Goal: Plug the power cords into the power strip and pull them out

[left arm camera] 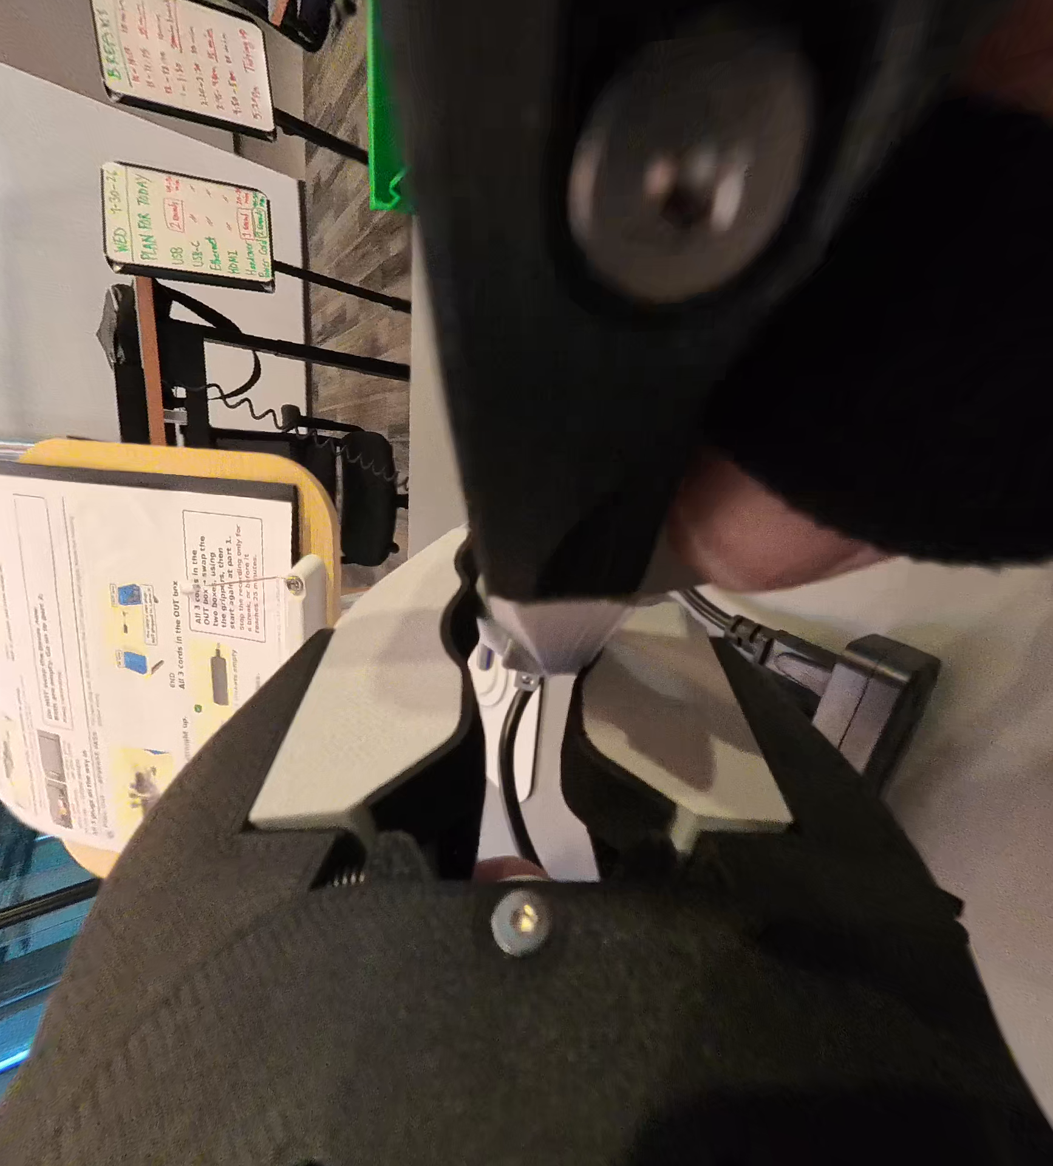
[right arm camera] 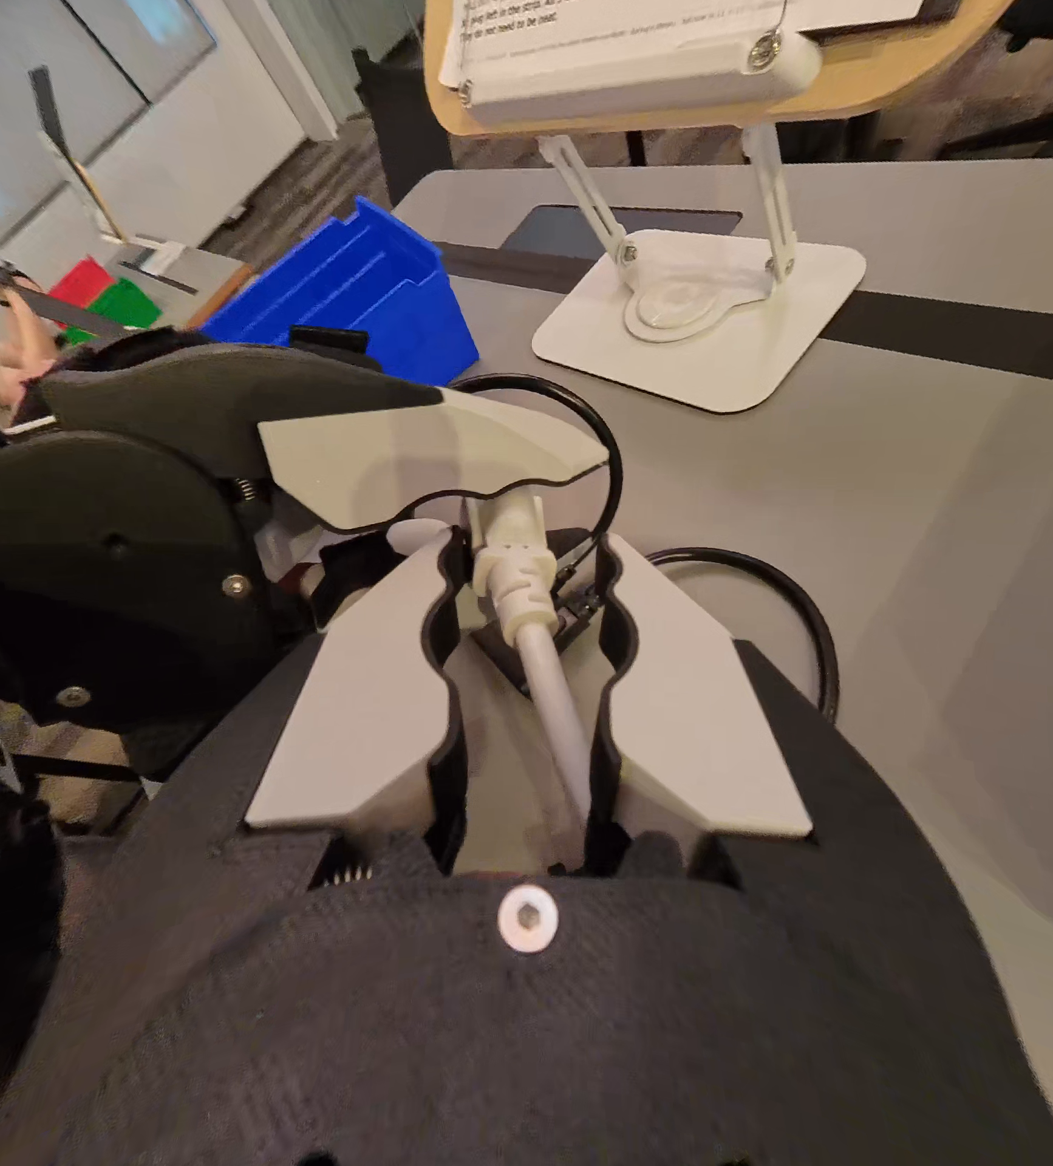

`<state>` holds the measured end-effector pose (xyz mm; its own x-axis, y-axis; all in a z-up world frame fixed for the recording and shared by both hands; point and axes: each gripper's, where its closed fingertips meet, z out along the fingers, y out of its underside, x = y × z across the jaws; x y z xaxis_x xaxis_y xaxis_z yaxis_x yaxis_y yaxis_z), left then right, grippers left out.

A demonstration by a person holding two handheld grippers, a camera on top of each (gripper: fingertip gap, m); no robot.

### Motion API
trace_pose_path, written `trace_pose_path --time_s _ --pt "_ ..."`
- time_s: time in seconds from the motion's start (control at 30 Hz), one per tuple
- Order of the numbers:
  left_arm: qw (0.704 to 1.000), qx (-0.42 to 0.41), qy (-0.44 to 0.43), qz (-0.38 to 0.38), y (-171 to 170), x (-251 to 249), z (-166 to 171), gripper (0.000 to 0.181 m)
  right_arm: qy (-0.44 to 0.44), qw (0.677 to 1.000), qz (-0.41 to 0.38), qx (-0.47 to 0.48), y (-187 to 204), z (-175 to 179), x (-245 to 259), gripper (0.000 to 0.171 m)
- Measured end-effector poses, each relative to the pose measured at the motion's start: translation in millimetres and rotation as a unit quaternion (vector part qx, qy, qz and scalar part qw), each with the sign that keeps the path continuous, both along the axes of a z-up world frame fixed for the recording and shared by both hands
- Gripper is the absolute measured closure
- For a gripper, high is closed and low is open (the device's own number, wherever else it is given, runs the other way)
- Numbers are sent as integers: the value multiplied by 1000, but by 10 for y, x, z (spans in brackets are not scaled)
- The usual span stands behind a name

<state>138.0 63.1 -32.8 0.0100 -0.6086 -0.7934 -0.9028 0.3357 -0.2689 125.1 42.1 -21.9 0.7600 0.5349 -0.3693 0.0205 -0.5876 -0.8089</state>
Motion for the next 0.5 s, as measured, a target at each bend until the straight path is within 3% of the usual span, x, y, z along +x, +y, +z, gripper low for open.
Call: trace_pose_path --time_s 0.13,0.3,0.5 --pt "1000 4 3 6 50 4 -30 157 23 999 38 7 2 -12 -57 147" --pt "1000 8 -25 0 70 61 78 151 59 996 54 30 19 88 -45 148" --pt "994 -74 -80 -17 -61 -21 295 130 55 996 65 41 38 206 62 148"
